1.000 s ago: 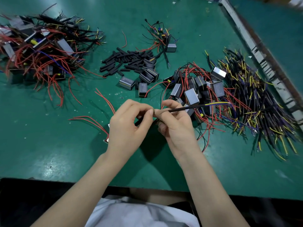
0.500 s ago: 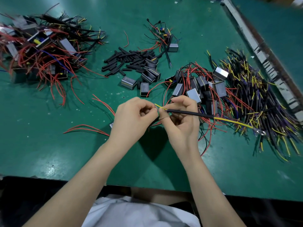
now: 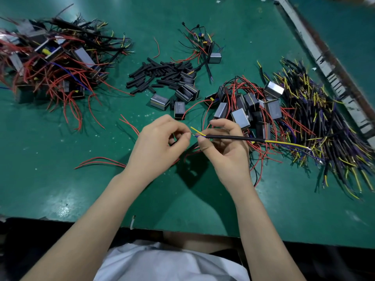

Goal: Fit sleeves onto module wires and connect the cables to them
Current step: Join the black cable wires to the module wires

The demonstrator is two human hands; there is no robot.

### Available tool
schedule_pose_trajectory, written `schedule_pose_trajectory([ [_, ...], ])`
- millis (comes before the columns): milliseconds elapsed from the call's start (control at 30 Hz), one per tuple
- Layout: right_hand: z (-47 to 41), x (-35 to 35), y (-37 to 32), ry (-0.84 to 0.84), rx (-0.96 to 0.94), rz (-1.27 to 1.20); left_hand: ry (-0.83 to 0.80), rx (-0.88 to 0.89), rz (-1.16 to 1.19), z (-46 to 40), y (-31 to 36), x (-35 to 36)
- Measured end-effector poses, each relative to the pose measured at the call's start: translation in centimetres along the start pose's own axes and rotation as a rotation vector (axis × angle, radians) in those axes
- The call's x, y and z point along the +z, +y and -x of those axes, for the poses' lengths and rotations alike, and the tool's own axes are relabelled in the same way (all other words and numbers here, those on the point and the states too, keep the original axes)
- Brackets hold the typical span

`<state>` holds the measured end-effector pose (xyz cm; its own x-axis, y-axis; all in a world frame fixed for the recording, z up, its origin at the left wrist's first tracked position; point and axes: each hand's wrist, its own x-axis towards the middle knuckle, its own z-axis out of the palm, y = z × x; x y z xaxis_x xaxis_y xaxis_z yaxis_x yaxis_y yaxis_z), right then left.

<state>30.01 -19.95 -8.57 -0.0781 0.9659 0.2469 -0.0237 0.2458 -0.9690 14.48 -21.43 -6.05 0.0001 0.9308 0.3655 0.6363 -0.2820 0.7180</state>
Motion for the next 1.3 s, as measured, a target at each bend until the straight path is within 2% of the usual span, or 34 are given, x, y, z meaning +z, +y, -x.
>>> schedule_pose_trajectory([
  [167, 0.3, -0.2, -0.3, -0.04, -0.053, -0.001, -0.026, -0.03, -0.073, 0.0, 0.4, 0.8],
  [333, 0.3, -0.2, -0.2, -0.031, -0.051, -0.027, -0.059, 0.14, -0.139, 0.4, 0.2, 0.6],
  [500, -0.1, -0.1, -0.1, 0.0, 0.031, -0.064, -0.115, 0.195, 0.021, 0.4, -0.7, -0.1],
  [700, -0.3, -0.2, -0.4, -0.046, 0.182, -0.237, -0.149, 0.133, 0.235, 0.3, -0.7, -0.5],
  [800, -0.4, -0.1, -0.5, -0.012, 0.201, -0.265, -0.089, 0.139, 0.192, 0.4, -0.5, 0.0],
  [1067, -0.6, 0.4, -0.6, 0.076, 0.254, -0.356, 0.203, 0.172, 0.031, 1.3, 0.1, 2.1],
  [1300, -0.8, 0.1, -0.6, 0.043, 0.302, -0.332, 0.271, 0.168, -0.063, 1.5, 0.6, 2.7],
])
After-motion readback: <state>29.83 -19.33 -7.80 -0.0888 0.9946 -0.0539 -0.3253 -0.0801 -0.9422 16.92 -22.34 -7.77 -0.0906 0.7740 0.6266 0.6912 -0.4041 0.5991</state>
